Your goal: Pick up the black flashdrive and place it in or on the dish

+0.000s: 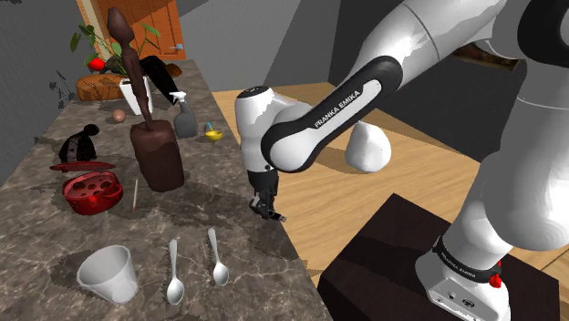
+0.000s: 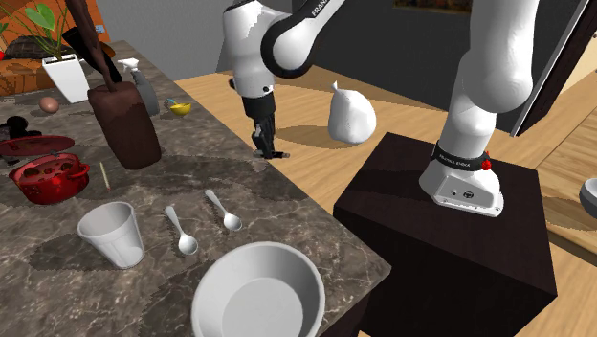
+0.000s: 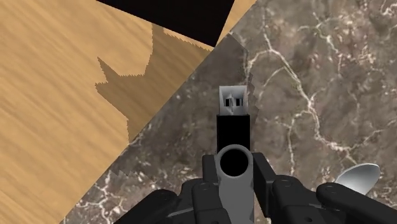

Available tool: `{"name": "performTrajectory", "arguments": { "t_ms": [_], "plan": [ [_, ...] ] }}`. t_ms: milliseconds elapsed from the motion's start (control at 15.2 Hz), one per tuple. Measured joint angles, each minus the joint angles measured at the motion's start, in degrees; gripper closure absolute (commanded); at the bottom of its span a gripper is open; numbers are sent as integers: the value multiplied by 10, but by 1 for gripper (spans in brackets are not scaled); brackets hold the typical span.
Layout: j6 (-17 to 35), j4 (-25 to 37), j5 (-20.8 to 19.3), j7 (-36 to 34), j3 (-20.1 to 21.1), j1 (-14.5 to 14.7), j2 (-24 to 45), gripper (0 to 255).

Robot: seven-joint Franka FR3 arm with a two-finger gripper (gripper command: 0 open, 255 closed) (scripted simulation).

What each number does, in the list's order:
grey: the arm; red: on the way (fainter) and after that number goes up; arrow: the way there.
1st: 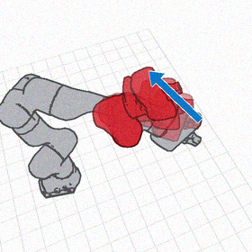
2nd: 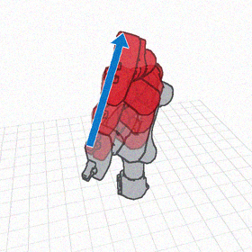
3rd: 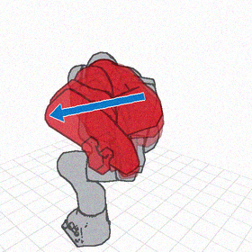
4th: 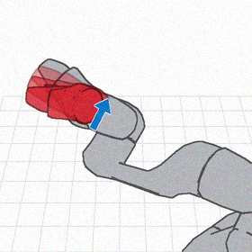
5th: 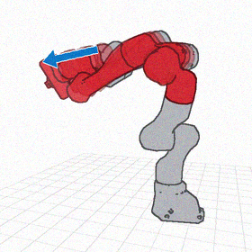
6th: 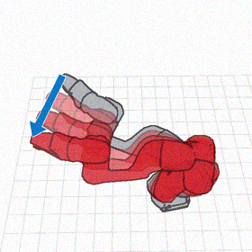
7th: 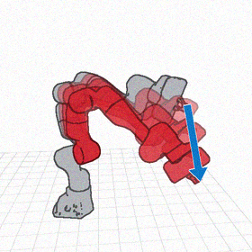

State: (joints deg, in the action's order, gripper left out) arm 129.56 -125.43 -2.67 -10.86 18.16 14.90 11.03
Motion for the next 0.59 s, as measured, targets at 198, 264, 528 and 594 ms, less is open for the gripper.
{"name": "performTrajectory", "arguments": {
  "t_ms": [198, 264, 528, 594],
  "plan": [
    [-21, 6, 7, 4, 2, -1, -16, 255],
    [-27, 10, 8, 5, 2, -2, -18, 255],
    [-30, 5, 12, -21, 15, 14, -26, 255],
    [-33, 8, 13, -32, 20, 21, -27, 255]
  ]
}}
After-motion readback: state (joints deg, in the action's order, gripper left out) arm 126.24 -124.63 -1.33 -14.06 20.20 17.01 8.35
